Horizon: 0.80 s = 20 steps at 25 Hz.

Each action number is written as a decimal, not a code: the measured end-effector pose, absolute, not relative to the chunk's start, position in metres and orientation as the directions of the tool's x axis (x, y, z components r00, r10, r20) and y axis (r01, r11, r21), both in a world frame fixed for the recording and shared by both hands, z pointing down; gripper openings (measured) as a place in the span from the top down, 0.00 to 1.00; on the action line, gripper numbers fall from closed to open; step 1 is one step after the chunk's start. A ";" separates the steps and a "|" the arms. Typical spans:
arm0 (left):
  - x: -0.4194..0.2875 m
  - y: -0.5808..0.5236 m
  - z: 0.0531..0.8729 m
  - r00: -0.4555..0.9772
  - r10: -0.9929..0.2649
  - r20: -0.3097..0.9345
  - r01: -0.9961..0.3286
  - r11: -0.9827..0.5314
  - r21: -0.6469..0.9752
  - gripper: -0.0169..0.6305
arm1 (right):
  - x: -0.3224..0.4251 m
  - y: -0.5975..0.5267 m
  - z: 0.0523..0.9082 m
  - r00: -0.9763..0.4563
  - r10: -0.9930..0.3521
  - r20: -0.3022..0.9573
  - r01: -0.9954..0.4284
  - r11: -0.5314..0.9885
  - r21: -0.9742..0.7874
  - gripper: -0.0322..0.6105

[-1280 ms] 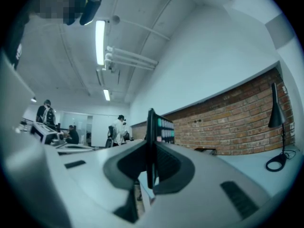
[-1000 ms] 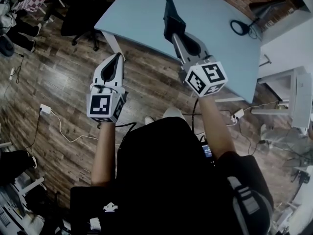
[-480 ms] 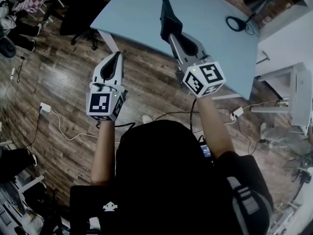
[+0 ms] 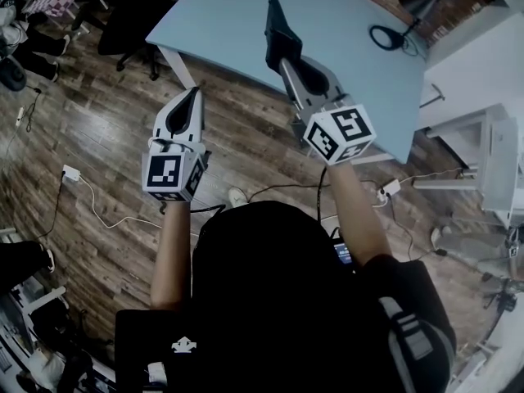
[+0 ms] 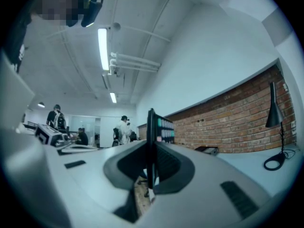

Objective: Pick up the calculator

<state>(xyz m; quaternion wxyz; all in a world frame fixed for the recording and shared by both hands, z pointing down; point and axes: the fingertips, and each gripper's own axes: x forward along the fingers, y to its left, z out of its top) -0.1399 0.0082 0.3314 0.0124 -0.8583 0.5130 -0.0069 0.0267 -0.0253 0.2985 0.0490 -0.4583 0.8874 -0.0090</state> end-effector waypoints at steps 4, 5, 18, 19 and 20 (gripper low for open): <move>-0.137 0.020 0.328 0.469 -0.883 -0.013 -0.883 -0.468 -0.028 0.96 | 0.028 -0.011 0.297 -0.584 -0.807 -0.084 -0.805 0.590 -0.066 0.88; -0.135 0.024 0.326 0.469 -0.883 -0.016 -0.883 -0.468 -0.022 0.96 | 0.029 -0.008 0.297 -0.587 -0.805 -0.085 -0.803 0.592 -0.068 0.88; -0.101 0.086 0.329 0.468 -0.883 0.019 -0.883 -0.468 -0.002 0.96 | 0.051 0.053 0.304 -0.598 -0.798 -0.078 -0.794 0.603 -0.078 0.88; -0.099 0.091 0.329 0.468 -0.884 0.014 -0.884 -0.468 0.002 0.96 | 0.054 0.058 0.304 -0.598 -0.797 -0.079 -0.794 0.603 -0.080 0.88; -0.097 0.096 0.328 0.468 -0.884 0.001 -0.884 -0.468 0.006 0.96 | 0.056 0.063 0.304 -0.598 -0.798 -0.080 -0.793 0.603 -0.083 0.88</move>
